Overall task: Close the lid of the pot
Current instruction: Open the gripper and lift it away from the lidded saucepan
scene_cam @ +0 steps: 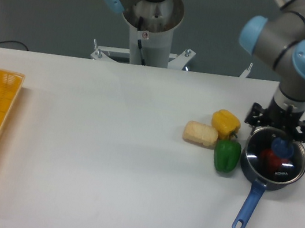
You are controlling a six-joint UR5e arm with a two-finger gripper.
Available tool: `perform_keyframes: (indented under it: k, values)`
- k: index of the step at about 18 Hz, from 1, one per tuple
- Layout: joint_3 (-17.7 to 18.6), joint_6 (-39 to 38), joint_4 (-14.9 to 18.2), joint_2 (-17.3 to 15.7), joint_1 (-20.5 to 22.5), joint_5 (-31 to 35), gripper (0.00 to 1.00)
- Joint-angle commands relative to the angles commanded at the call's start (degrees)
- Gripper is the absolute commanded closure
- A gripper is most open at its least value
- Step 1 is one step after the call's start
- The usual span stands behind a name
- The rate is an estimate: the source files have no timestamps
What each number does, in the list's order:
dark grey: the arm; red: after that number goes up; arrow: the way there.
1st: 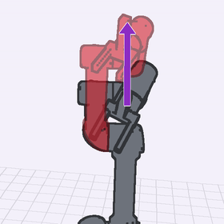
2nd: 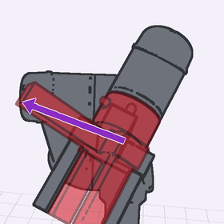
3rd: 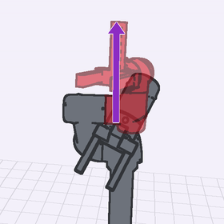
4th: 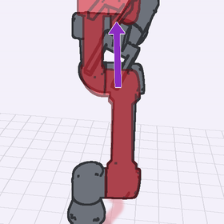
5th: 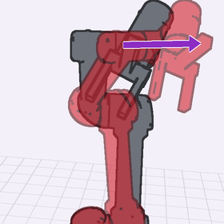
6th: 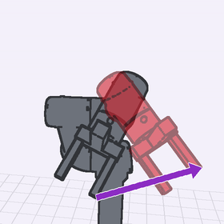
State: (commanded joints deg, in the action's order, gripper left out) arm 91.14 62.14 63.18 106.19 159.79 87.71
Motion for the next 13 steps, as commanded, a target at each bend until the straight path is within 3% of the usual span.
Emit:
perform_keyframes:
  k: [8, 10, 13]
  values:
    - [0.18, 0.7, 5.09, -4.31, -10.63, 0.79, 0.0]
    - [-0.17, 4.29, 7.91, -4.67, -12.83, 2.11, 0.0]
    - [-0.09, 10.45, 8.27, -4.15, -13.98, 2.73, 0.0]
